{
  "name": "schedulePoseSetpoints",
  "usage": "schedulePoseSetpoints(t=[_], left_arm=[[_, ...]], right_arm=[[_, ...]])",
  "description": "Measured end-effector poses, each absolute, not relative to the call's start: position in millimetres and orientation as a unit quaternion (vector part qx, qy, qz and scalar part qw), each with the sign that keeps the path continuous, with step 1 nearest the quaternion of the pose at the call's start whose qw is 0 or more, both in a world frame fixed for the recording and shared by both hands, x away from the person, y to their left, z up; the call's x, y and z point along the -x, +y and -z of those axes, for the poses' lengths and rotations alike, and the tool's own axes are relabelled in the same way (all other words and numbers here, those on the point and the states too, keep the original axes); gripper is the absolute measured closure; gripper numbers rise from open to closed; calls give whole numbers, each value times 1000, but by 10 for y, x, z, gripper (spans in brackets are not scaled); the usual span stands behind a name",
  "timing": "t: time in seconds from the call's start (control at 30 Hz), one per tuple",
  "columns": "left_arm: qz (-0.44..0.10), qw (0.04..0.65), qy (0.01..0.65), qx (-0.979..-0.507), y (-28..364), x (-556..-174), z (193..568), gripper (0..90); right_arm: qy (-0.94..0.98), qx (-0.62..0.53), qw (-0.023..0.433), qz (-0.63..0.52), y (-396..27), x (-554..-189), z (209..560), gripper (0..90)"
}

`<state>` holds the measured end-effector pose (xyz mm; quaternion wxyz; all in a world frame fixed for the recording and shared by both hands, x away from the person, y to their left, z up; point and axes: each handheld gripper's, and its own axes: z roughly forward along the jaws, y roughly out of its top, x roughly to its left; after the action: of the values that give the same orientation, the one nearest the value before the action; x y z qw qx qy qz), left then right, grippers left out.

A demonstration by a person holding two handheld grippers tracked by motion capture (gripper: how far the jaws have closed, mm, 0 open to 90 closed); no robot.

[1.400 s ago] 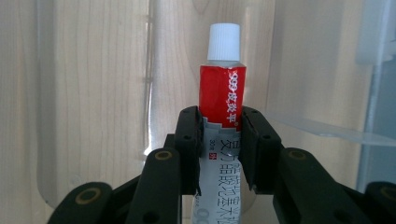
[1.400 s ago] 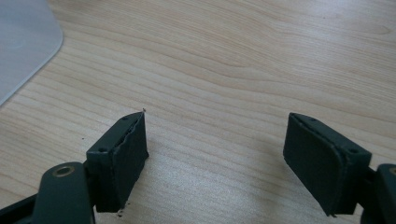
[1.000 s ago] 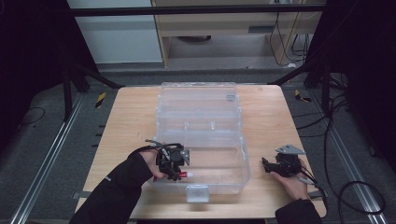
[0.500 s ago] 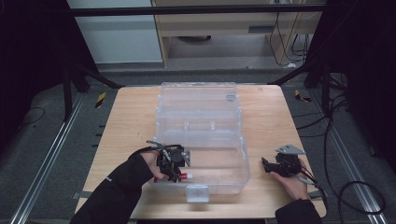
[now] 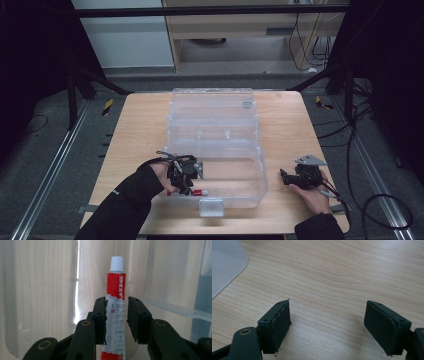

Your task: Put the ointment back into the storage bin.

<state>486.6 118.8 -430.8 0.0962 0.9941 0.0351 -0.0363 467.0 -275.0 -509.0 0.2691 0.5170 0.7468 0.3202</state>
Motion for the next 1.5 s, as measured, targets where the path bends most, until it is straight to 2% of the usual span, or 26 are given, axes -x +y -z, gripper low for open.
schedulePoseSetpoints(t=[0.27, 0.4, 0.47, 0.63, 0.8, 0.87, 1.17, 1.5], left_arm=[[18, 137, 47, -989, 1277, -4835, 4137, 614], [2, 175, 48, -983, 1355, -4825, 3985, 559], [-12, 213, 53, -975, 1421, -4800, 3886, 538], [-27, 254, 84, -963, 1531, -4760, 3784, 476], [-46, 321, 153, -933, 1732, -4675, 3693, 422], [-67, 334, 145, -929, 1762, -4691, 3686, 405], [-132, 422, 220, -870, 2095, -4523, 3672, 370], [-195, 490, 284, -801, 2452, -4360, 3715, 356]], right_arm=[[746, -519, 268, -321, -2747, -4669, 5090, 214], [746, -518, 269, -319, -2749, -4668, 5087, 213], [746, -519, 270, -319, -2750, -4666, 5087, 212], [745, -520, 271, -320, -2752, -4668, 5088, 210], [742, -521, 274, -322, -2757, -4665, 5083, 204], [741, -522, 273, -323, -2759, -4664, 5080, 204], [736, -527, 275, -324, -2782, -4658, 5076, 188], [731, -531, 276, -329, -2800, -4657, 5071, 178]])
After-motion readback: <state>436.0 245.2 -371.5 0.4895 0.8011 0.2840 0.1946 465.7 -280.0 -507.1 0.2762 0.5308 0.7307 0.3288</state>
